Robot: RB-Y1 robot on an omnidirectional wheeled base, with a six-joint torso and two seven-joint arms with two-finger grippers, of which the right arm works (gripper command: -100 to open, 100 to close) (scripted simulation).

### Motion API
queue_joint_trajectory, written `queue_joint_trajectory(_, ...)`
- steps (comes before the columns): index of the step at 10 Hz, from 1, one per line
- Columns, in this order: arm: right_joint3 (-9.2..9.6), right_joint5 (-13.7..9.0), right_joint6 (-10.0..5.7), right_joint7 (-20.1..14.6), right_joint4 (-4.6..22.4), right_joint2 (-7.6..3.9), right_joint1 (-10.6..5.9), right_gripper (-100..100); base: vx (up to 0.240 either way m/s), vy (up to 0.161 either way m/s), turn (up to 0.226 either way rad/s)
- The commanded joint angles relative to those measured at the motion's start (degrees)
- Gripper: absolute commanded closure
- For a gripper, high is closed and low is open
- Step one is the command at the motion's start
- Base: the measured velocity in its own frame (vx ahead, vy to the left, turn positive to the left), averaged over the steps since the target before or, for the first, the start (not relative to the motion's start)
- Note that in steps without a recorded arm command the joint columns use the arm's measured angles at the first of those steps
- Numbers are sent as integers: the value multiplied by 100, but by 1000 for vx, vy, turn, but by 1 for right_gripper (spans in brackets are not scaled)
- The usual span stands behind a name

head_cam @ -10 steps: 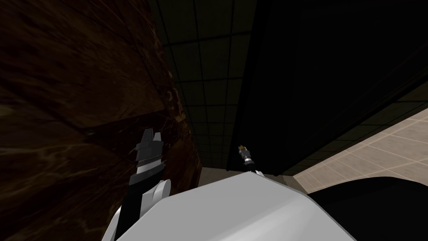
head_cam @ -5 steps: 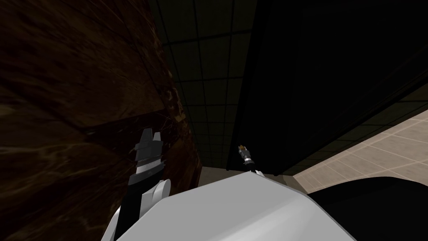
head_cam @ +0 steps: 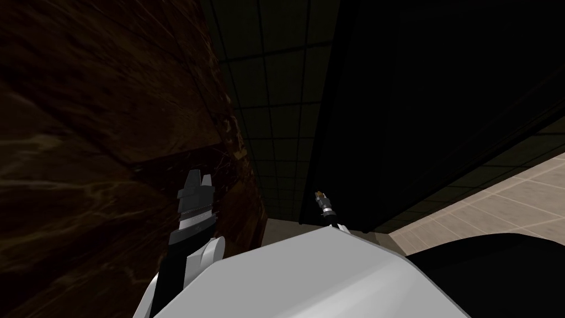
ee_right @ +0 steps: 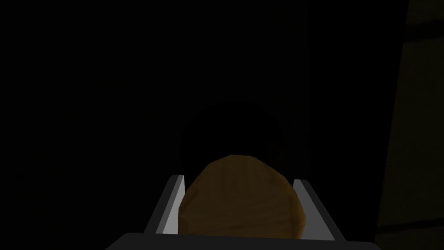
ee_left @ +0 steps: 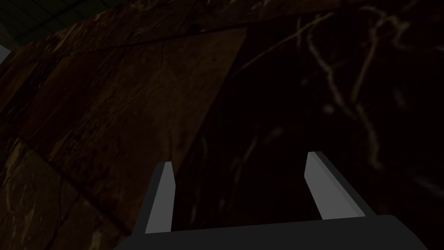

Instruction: Pull the door open

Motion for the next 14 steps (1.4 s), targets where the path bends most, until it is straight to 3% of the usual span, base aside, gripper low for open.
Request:
queue_joint_trajectory(1,80,-134,-25,-286,1,-33,-13,100,-37,-2,35)
queue_joint_trajectory(11,553,-910,-8,-1779,114,-219,-40,100,-38,-9,38)
queue_joint_trajectory(14,628,-1032,-6,-2054,132,-245,-45,100,-28,-9,28)
